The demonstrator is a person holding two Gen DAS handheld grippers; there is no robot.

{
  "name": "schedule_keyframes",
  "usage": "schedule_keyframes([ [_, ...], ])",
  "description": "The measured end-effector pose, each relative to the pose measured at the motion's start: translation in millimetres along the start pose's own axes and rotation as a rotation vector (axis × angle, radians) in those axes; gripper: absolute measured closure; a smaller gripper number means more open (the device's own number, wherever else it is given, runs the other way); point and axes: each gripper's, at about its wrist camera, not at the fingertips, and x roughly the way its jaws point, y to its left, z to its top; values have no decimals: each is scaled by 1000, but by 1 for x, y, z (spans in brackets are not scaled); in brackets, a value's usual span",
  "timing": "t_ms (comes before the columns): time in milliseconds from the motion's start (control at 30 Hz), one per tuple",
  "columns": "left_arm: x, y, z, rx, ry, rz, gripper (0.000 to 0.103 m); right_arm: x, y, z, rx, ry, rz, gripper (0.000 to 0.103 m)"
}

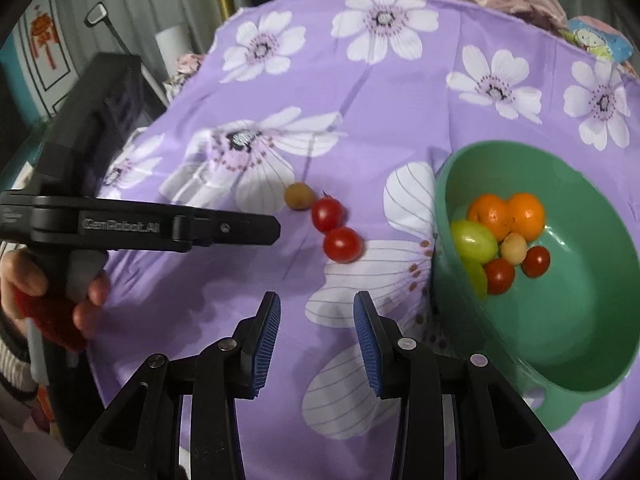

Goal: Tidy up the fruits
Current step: 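Withdraw the left tool toward the red cherry tomatoes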

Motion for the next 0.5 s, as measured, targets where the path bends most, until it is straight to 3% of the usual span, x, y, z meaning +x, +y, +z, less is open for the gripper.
schedule_keyframes([
  [500,36,-3,24,34,48,-2,60,34,1,19,-25,58,-12,65],
])
